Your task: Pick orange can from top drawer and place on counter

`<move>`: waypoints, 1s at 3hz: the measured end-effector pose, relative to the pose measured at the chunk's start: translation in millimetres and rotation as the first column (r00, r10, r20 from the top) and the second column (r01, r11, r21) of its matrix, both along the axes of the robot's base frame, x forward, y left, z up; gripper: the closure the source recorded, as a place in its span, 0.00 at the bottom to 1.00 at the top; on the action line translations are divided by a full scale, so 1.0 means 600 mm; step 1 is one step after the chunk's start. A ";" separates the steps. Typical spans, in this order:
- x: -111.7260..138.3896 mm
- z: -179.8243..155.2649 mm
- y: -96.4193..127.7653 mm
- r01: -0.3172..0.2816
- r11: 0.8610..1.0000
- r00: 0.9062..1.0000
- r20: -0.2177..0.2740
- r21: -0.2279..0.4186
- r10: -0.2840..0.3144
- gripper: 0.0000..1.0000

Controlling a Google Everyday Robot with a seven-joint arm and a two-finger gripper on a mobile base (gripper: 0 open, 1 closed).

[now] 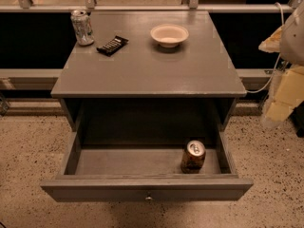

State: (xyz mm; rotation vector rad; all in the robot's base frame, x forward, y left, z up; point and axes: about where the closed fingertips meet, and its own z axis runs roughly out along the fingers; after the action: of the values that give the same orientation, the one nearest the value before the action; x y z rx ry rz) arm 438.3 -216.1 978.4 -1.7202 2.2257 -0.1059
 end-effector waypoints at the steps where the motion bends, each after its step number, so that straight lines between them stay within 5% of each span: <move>1: 0.000 0.000 0.000 0.000 1.000 1.000 0.000 0.000 0.000 0.00; 2: 0.004 -0.016 0.005 -0.014 0.999 1.000 0.024 0.035 0.013 0.00; 3: -0.014 -0.134 0.019 -0.081 0.979 0.997 0.022 0.185 0.079 0.00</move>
Offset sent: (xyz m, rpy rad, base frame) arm 0.0187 0.0243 -0.0927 0.3707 -0.2351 0.1468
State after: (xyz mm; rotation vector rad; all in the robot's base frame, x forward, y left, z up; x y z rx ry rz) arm 429.9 -204.7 897.7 -1.6986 2.0800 0.1043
